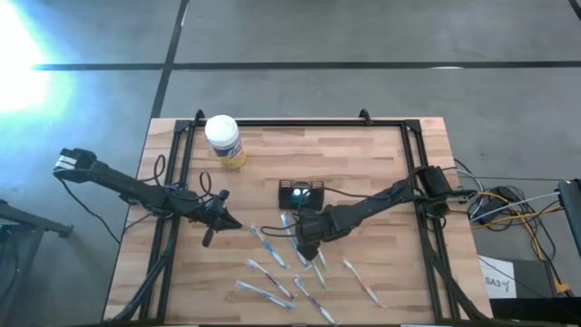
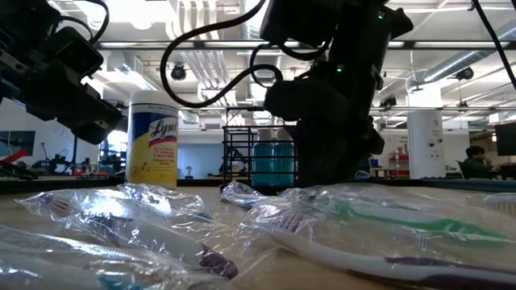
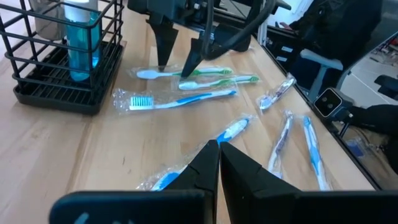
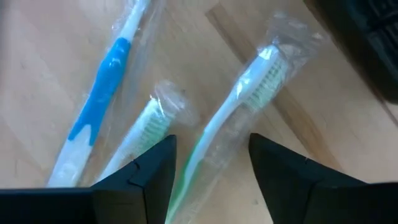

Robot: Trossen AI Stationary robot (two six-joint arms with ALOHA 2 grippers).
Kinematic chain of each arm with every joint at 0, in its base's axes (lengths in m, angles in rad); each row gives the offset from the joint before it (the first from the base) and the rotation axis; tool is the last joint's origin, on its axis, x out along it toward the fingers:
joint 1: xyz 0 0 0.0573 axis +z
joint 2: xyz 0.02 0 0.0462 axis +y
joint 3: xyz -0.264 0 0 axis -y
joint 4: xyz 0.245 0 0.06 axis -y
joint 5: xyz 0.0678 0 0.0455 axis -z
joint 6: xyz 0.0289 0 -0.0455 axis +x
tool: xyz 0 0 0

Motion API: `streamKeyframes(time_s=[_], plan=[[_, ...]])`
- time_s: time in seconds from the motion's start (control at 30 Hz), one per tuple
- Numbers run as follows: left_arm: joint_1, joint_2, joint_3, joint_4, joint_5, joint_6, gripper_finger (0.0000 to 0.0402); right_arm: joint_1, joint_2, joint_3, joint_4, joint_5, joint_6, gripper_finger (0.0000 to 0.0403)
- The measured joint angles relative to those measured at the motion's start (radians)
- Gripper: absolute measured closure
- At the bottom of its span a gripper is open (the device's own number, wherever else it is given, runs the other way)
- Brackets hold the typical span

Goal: Pick & Place toothbrushing station
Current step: Put the right green toothbrush into the black mesh organizer

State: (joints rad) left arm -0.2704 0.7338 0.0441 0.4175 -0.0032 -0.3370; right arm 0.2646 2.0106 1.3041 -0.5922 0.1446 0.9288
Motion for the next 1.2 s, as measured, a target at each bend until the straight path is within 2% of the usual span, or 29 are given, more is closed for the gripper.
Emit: streamKeyframes(time_s=[0.17, 0.53, 0.77, 1.0, 1.2], plan=[[-0.001, 0.000, 0.000, 0.004, 0.000, -0.001, 0.0383, 0.002, 0.005, 0.000, -0.004, -0.007, -0.024, 0.0232], [-0.001, 0.000, 0.000, 0.004, 0.000, -0.006, 0.0383, 0.016, 0.005, 0.015, -0.002, -0.018, -0.070, 0.0381], [-0.001, 0.000, 0.000, 0.005, 0.000, -0.006, 0.0383, 0.047, -0.057, 0.072, -0.022, -0.017, -0.133, 0.0381], [-0.001, 0.000, 0.000, 0.009, 0.000, -0.007, 0.0383, 0.087, -0.208, 0.096, -0.041, 0.135, -0.270, 0.0381], [-0.001, 0.000, 0.000, 0.009, -0.002, -0.005, 0.0383, 0.165, -0.389, 0.071, 0.134, 0.427, -0.555, 0.0381]])
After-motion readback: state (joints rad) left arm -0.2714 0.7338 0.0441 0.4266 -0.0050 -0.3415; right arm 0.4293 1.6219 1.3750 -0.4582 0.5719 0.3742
